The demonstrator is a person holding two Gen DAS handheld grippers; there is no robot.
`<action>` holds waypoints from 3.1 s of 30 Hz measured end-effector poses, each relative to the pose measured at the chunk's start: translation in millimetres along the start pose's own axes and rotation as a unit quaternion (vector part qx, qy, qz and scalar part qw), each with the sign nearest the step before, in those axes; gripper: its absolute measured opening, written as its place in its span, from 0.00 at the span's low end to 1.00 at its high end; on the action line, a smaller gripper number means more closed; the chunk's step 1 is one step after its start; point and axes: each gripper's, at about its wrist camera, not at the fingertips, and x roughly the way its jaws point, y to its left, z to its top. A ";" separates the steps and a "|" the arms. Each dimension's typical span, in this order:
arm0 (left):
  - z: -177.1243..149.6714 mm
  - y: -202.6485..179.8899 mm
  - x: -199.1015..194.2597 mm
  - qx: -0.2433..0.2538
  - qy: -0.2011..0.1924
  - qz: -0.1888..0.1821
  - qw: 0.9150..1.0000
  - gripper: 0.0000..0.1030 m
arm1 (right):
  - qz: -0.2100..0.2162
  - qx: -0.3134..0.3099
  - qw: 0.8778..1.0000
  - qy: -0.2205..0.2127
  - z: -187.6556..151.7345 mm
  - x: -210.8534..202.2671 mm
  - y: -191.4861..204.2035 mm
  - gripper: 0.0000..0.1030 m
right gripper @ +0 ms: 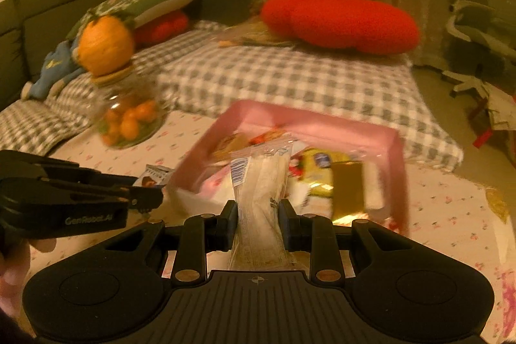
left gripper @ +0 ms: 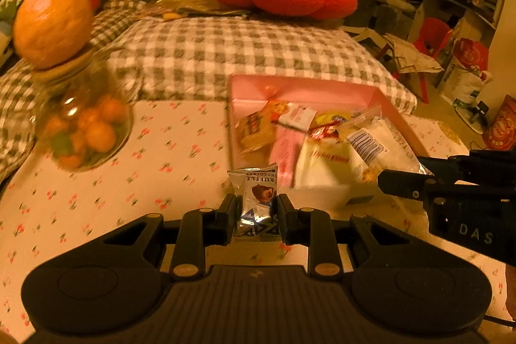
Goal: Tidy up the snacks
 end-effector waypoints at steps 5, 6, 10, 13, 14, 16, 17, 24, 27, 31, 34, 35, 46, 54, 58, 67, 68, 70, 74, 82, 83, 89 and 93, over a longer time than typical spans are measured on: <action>13.3 -13.1 15.5 0.008 -0.002 -0.001 1.000 0.24 | -0.020 0.014 1.000 -0.005 10.3 8.2 -23.9 0.26; 16.3 -15.4 19.6 0.007 0.000 -0.002 1.000 0.24 | -0.023 0.017 1.000 -0.006 11.5 10.0 -27.9 0.26; 27.4 -23.1 32.8 0.008 0.002 -0.003 1.000 0.24 | -0.036 0.031 0.999 -0.007 17.4 21.5 -45.4 0.26; 35.3 -29.4 41.1 0.017 0.001 -0.002 1.000 0.24 | -0.046 0.037 0.998 -0.005 21.3 33.4 -56.6 0.26; 37.6 -31.1 44.0 0.020 0.001 -0.001 1.000 0.24 | -0.049 0.040 0.998 -0.004 22.7 37.5 -59.4 0.26; 42.2 -35.4 49.9 0.026 0.002 0.003 1.000 0.24 | -0.053 0.046 0.998 -0.001 25.1 45.8 -66.1 0.26; 44.8 -36.4 53.7 0.028 0.003 0.006 1.000 0.24 | -0.055 0.048 0.997 0.001 26.6 50.1 -69.2 0.26; 55.1 -41.6 76.0 0.038 0.011 0.021 0.999 0.24 | -0.064 0.068 0.996 0.015 32.3 75.5 -84.0 0.26; 55.0 -43.7 79.8 0.041 0.016 0.025 0.999 0.24 | -0.068 0.075 0.995 0.021 30.8 83.3 -87.8 0.27; 54.1 -45.4 81.3 0.048 0.022 0.026 0.998 0.25 | -0.072 0.083 0.994 0.023 29.0 86.4 -90.6 0.28; 55.3 -47.3 79.3 0.053 0.022 0.016 0.998 0.37 | -0.072 0.084 0.994 0.014 29.8 81.0 -90.5 0.28; 55.9 -48.3 77.8 0.055 0.020 0.016 0.998 0.47 | -0.070 0.084 0.994 0.015 30.9 79.3 -90.4 0.30; 49.1 -49.6 40.1 0.059 0.014 0.007 0.998 0.83 | -0.081 0.085 0.993 -0.010 37.7 30.4 -81.3 0.75; 34.7 -47.1 12.8 0.052 0.019 0.017 0.998 0.89 | -0.081 0.074 0.994 -0.016 29.3 -4.9 -63.3 0.83; 24.8 -47.2 -1.4 0.048 0.024 0.026 0.998 0.91 | -0.093 0.070 0.993 -0.010 21.0 -19.8 -53.2 0.84; -2.9 -44.8 -32.9 0.044 0.034 0.045 0.997 0.94 | -0.100 0.098 0.990 0.015 -3.2 -53.2 -40.1 0.86; -6.3 -43.3 -35.9 0.039 0.035 0.046 0.998 0.94 | -0.102 0.099 0.990 0.019 -4.8 -55.7 -38.6 0.86; -13.4 -40.2 -42.7 0.029 0.036 0.049 0.998 0.96 | -0.107 0.104 0.988 0.026 -8.9 -61.4 -34.9 0.86; -26.8 -39.7 -51.9 0.032 0.042 0.063 0.997 0.97 | -0.108 0.111 0.987 0.041 -15.7 -69.9 -26.3 0.87; -34.8 -43.4 -70.6 0.044 0.037 0.098 0.994 1.00 | -0.110 0.112 0.986 0.054 -28.4 -81.7 -16.1 0.90; -34.0 -44.2 -72.4 0.044 0.035 0.096 0.994 1.00 | -0.111 0.113 0.986 0.058 -30.2 -81.8 -15.5 0.90; -34.9 -46.3 -73.4 0.023 0.040 0.097 0.994 1.00 | -0.122 0.100 0.985 0.067 -39.4 -81.8 -11.7 0.90; -36.7 -45.3 -72.8 0.007 0.046 0.107 0.993 1.00 | -0.125 0.109 0.984 0.067 -39.7 -81.5 -13.6 0.90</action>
